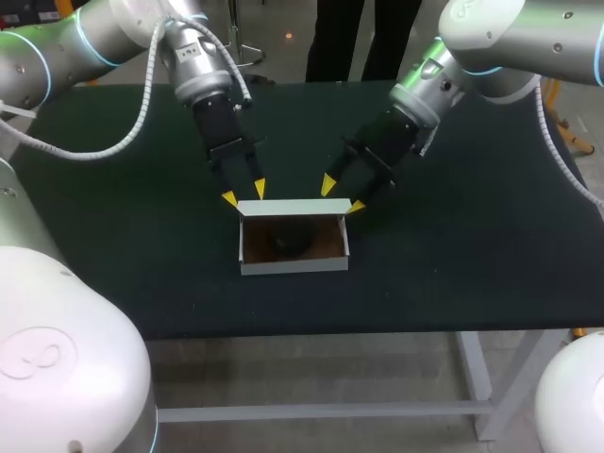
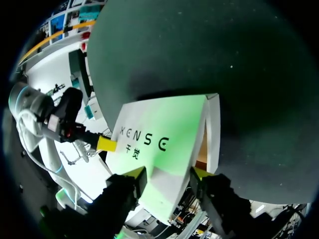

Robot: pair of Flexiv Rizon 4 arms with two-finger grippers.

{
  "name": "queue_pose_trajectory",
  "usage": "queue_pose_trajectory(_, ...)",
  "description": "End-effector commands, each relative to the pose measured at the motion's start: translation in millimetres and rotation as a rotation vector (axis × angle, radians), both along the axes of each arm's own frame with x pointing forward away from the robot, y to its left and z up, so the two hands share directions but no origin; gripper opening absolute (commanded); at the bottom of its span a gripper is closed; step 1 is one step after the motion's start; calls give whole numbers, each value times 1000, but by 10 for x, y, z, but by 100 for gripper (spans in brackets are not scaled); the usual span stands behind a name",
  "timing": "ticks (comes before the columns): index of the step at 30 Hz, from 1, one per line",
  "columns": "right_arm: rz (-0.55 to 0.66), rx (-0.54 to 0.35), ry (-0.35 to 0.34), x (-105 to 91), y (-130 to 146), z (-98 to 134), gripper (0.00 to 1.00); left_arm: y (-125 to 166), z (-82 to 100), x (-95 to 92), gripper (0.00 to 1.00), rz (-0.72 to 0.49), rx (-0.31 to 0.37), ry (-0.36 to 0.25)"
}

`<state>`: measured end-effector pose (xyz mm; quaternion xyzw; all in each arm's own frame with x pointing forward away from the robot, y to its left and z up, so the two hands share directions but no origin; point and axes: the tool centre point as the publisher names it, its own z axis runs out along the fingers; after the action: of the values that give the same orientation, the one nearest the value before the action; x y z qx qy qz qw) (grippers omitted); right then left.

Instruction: Assemble the packaging by folding the flat box into shape, placing the metal phone stand inside, and closing the box properly

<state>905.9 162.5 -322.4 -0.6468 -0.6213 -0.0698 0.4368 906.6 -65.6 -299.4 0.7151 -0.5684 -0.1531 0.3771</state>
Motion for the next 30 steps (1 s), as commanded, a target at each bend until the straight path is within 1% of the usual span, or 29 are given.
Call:
queue_pose_trajectory(1,7,0,6,39,34,-6,61,-25,-25,67,48,-7,-5,20)
queue_pose_trajectory(5,7,-1,8,49,36,-12,59,-21,-32,78,47,-1,-22,26)
queue_pose_trajectory(8,8,0,10,56,38,-17,59,-10,-38,86,48,9,-50,33)
queue_pose_trajectory(24,12,5,21,92,49,-54,59,-15,-83,103,49,64,-156,60)
queue_pose_trajectory(25,12,5,21,93,48,-55,58,-17,-85,101,52,67,-164,63)
queue_pose_trajectory(27,12,5,21,93,48,-55,58,-22,-86,90,61,77,-169,65)
queue_pose_trajectory(28,11,5,22,95,46,-57,59,-26,-87,86,62,82,-175,66)
queue_pose_trajectory(30,11,6,22,97,45,-58,58,-33,-89,81,57,92,-190,67)
